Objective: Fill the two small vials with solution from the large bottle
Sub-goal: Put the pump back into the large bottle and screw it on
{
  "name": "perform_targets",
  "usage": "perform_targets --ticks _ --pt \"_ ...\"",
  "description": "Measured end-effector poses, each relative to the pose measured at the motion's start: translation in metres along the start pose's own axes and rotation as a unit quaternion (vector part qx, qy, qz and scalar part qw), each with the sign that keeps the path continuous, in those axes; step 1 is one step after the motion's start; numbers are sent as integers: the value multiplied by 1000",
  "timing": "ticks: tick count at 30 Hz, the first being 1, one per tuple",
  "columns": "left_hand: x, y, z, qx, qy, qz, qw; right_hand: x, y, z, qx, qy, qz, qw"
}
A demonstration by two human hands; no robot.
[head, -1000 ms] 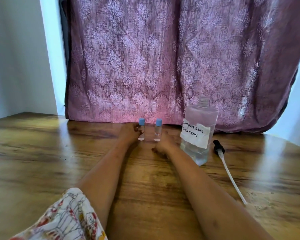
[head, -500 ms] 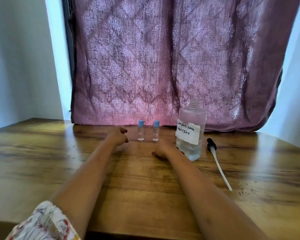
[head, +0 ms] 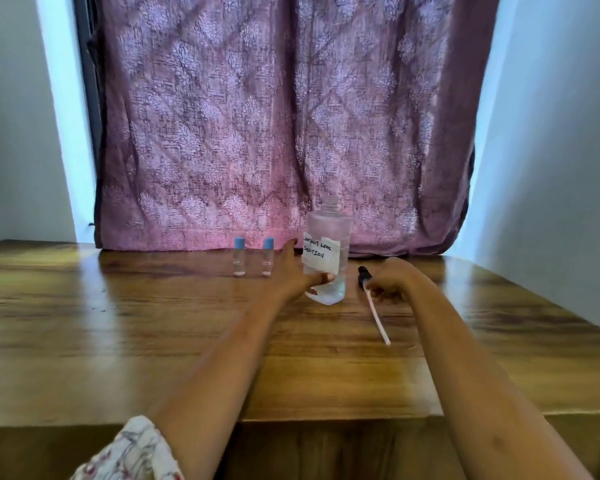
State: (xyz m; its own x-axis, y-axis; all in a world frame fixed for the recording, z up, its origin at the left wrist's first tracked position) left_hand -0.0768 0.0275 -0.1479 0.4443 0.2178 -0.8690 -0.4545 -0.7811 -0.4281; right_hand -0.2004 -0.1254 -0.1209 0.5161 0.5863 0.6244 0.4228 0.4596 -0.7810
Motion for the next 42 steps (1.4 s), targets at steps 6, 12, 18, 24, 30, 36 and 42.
perform_targets --ticks 6,12,18,24,30,36,42 --pt "-1 24 0 -7 9 12 1000 -28 5 -36 -88 37 -77 992" --pt "22 37 -19 -59 52 -11 997 -27 29 -72 -35 72 -34 996" --pt "29 36 -30 -70 57 -12 996 -13 25 -80 -18 29 45 998" --pt "34 21 -32 -73 31 23 997 35 -40 -66 -220 -89 -108 965" --pt "32 6 -22 -83 41 16 996 109 -93 -38 -363 -237 -356 828" --pt "30 0 -9 -92 28 11 995 152 -104 -11 -397 -319 -418 752" --pt "34 0 -10 -88 31 3 996 166 -97 -9 -407 -329 -388 758"
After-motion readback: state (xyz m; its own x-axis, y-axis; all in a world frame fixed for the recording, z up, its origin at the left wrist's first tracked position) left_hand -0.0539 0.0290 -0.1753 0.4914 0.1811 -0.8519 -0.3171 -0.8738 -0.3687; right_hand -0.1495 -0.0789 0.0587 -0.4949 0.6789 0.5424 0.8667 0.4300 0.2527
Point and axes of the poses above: each hand's wrist, its own z-axis away from the middle knuckle, its own y-axis out of the palm, x = y × z, the point moved 2 cm from there along -z, towards the middle knuckle, and after that the axes turned 5 degrees about -y, right-handed, at the moved point
